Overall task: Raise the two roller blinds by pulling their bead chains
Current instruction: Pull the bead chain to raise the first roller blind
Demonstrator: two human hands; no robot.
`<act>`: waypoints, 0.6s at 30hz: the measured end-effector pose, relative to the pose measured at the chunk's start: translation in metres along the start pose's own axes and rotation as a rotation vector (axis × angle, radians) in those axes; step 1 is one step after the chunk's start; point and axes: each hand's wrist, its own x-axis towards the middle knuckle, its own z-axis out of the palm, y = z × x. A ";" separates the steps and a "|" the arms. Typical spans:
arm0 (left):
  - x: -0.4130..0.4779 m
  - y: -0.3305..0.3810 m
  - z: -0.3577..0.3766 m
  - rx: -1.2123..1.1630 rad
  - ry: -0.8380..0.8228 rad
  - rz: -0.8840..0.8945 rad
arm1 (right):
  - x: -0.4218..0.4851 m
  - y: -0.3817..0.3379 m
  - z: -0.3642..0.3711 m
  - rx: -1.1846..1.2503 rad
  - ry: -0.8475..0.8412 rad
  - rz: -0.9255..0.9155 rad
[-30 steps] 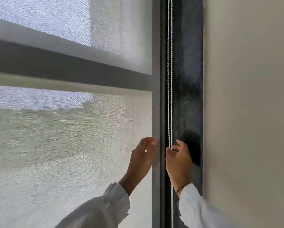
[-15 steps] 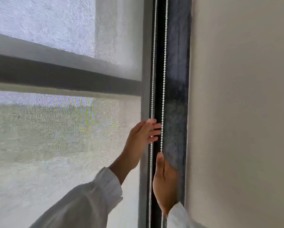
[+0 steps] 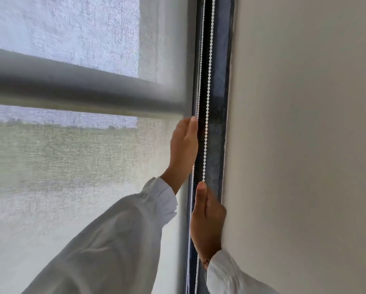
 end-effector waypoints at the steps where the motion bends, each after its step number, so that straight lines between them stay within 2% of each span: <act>1: -0.002 -0.008 -0.002 0.152 0.047 -0.008 | -0.004 -0.006 -0.001 -0.003 0.006 -0.012; 2: -0.006 -0.015 -0.004 0.253 0.028 -0.055 | -0.006 -0.011 -0.003 0.003 0.013 -0.021; 4: -0.016 -0.024 -0.006 0.286 -0.113 -0.217 | -0.009 -0.017 -0.008 0.011 0.026 -0.026; 8: -0.041 -0.023 -0.013 0.053 -0.247 -0.453 | -0.008 -0.026 -0.026 -0.031 0.055 -0.017; 11: -0.055 -0.016 -0.019 -0.117 -0.291 -0.463 | -0.007 -0.031 -0.036 -0.035 0.088 -0.002; 15: -0.066 -0.001 -0.014 0.028 -0.259 -0.320 | -0.011 -0.046 -0.041 -0.010 0.094 0.009; 18: -0.069 0.012 -0.010 -0.207 -0.316 -0.461 | -0.013 -0.054 -0.046 -0.028 0.104 -0.019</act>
